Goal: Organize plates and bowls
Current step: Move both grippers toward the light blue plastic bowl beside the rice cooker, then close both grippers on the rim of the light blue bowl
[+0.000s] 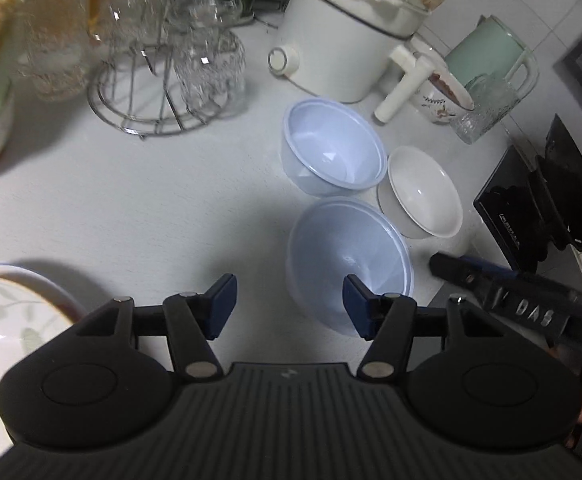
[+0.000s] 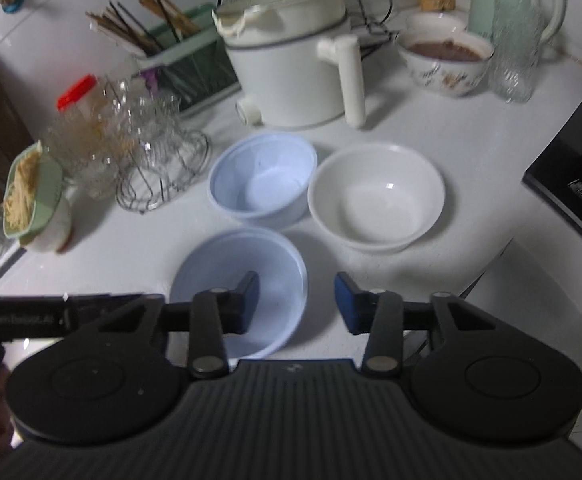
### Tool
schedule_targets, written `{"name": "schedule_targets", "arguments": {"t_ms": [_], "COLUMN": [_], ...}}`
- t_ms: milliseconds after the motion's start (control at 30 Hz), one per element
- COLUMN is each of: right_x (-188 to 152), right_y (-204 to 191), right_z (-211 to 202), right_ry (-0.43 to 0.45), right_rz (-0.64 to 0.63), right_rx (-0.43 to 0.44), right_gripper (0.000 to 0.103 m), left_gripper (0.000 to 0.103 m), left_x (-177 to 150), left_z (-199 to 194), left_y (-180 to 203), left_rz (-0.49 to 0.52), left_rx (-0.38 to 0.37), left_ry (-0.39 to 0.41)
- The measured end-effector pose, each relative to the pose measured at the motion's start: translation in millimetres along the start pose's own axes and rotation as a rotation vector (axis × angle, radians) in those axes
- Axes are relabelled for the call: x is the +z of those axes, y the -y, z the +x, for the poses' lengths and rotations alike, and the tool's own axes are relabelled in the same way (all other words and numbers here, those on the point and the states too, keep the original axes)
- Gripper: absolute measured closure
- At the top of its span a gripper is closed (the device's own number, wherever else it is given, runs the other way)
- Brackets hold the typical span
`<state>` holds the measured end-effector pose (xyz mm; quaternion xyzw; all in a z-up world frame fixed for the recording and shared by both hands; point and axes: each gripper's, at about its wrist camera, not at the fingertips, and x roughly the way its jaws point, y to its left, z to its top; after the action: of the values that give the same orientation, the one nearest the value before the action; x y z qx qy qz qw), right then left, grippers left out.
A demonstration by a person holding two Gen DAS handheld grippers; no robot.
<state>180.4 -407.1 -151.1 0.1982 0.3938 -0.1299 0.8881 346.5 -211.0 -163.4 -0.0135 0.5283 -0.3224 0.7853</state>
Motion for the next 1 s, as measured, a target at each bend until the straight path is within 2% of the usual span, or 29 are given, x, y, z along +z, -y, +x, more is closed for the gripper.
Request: {"name": "schedule_targets", "arguments": {"t_ms": [133,233,300,467,600,733,1000], "right_x": [0,1,1,3,5,10,19], "right_y": [4,6,7,9,6,2,-17], "right_z": [14,23,29,36,39,40,41], "right_ry": [-0.024,-0.034,-0.044,-0.065,-0.072,-0.070,-0.072], "right_rz": [0.011,0.017,0.016,0.008,-0.010,-0.023,-0.079], "right_rx": [0.014,0.023,0.022,0.040,0.061,0.064,0.112], "right_gripper": [0.062,0.066,0.071,0.078,0.081,0.081,0.081], "left_gripper": [0.045,0.053,0.065,0.077,0.078,0.078,0.078], "left_x": [4,6,7,7,9,10,11], "left_z": [17,30,35,41,44,43,22], "left_y": [4,2,0,1,0,1,-13], "left_rz": [-0.004,-0.017,-0.028,-0.030,-0.067,-0.062,-0.123], "left_rx": [0.015,0.033,0.032,0.019,-0.016,-0.007,0.018], "left_ry": [-0.024,-0.045,-0.058,-0.069,-0.087,-0.083,-0.039]}}
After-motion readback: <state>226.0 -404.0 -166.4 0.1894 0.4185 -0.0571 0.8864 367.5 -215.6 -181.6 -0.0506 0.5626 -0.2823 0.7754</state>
